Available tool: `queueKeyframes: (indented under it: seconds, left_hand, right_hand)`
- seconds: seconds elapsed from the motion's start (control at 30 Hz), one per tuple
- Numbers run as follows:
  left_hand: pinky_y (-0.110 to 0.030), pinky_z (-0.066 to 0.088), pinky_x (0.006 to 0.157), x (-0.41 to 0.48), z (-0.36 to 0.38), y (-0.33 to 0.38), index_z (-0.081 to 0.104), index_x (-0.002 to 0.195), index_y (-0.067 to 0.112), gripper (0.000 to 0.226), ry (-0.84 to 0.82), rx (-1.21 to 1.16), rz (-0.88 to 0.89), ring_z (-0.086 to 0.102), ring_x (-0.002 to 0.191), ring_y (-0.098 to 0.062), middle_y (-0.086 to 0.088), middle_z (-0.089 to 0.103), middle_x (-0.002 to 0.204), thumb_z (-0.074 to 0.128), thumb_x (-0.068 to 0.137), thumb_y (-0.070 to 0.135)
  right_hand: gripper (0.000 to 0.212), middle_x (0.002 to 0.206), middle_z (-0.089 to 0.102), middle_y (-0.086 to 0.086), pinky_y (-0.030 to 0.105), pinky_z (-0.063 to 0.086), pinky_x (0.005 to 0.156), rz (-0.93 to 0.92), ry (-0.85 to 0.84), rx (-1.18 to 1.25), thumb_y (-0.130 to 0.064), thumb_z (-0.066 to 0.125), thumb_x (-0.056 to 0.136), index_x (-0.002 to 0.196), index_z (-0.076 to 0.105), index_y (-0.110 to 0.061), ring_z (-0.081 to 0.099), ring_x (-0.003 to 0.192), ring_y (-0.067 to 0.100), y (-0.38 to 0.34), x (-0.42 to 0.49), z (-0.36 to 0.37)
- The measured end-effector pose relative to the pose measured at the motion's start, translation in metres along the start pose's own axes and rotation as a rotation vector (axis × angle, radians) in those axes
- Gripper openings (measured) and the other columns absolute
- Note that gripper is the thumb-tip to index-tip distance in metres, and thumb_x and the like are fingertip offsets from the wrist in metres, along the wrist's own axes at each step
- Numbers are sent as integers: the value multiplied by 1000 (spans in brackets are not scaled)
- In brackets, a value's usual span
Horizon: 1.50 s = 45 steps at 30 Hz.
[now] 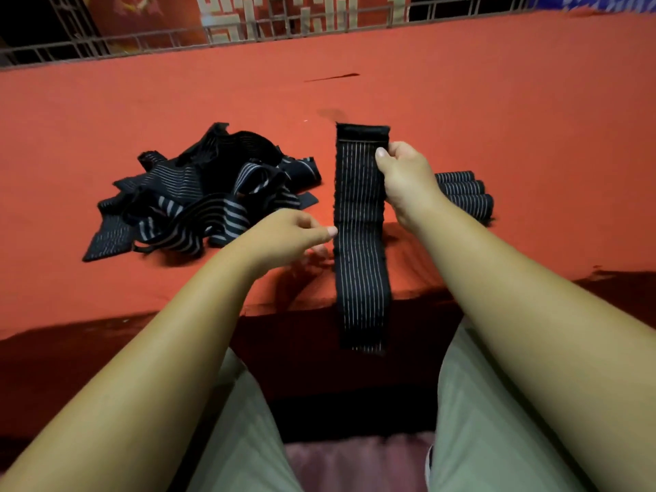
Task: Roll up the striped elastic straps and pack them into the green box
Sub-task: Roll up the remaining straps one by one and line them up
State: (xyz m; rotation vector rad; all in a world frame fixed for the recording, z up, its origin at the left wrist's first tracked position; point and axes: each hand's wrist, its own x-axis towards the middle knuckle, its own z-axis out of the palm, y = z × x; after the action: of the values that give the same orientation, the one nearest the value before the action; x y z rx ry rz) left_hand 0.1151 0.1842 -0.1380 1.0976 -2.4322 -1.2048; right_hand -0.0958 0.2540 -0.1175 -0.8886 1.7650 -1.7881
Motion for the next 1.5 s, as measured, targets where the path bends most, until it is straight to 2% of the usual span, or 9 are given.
queueKeyframes:
  seconds: [0.23, 0.37, 0.57, 0.8, 1.13, 1.23, 1.33, 1.43, 1.5]
  left_hand:
    - [-37, 58, 78, 72, -5, 5, 75, 116, 18, 23, 270, -411, 155, 70, 83, -11, 6, 77, 102, 61, 110, 36]
    - [-36, 57, 77, 90, 2, 8, 75, 123, 17, 23, 304, -634, 246, 67, 88, -19, -10, 75, 107, 61, 110, 31]
    - [-33, 62, 77, 104, 11, 2, 75, 123, 21, 18, 359, -655, 313, 73, 94, -12, 4, 75, 101, 63, 109, 23]
    - [-48, 62, 100, 103, 20, -12, 77, 121, 13, 19, 284, -727, 304, 75, 108, -26, -24, 74, 124, 64, 109, 19]
    - [-44, 60, 103, 103, 27, -20, 74, 129, 18, 33, 400, -727, 321, 75, 118, -24, -7, 81, 119, 76, 98, 7]
    - [-42, 66, 79, 99, 27, -19, 80, 117, 20, 21, 410, -662, 274, 78, 101, -20, -9, 81, 111, 79, 97, 12]
    - [-40, 62, 60, 97, 27, -19, 83, 109, 19, 14, 386, -694, 195, 75, 79, -23, -10, 78, 97, 80, 96, 14]
    - [-47, 66, 77, 100, 27, -23, 84, 109, 19, 18, 394, -644, 229, 78, 91, -30, -11, 78, 107, 84, 92, 13]
    - [-39, 62, 91, 101, 27, -23, 85, 108, 18, 18, 389, -587, 304, 74, 99, -15, -2, 80, 114, 84, 92, 11]
  right_hand:
    - [15, 103, 79, 13, 46, 58, 80, 17, -28, 143, -26, 60, 108, 105, 72, -16, 73, 89, 27, 19, 24, 6]
    - [13, 90, 79, 2, 27, 55, 62, 37, -109, 158, -21, 63, 107, 101, 74, -18, 72, 77, 14, 31, 31, 8]
    - [14, 106, 81, 14, 41, 61, 86, 40, -184, 58, -18, 67, 104, 108, 77, -10, 74, 88, 21, 55, 40, 16]
    - [14, 102, 83, 9, 37, 61, 87, 66, -153, 48, -15, 69, 102, 110, 79, -11, 76, 89, 17, 68, 45, 13]
    - [21, 111, 82, 7, 47, 60, 99, 68, -254, 40, -16, 61, 107, 122, 76, -13, 78, 107, 26, 72, 37, 7]
    - [24, 114, 81, 8, 46, 60, 100, 52, -270, 59, -14, 59, 108, 125, 75, -12, 77, 111, 28, 71, 35, 6]
    - [26, 114, 81, 8, 30, 59, 84, 58, -293, 87, -11, 59, 106, 125, 76, -12, 77, 103, 20, 68, 34, 6]
    - [23, 109, 82, 6, 24, 57, 75, 55, -290, 108, -25, 67, 105, 121, 78, -11, 76, 94, 15, 66, 33, 3]
    - [26, 108, 82, 8, 34, 60, 81, 28, -255, 74, -32, 70, 104, 119, 79, -12, 78, 96, 20, 68, 34, 1]
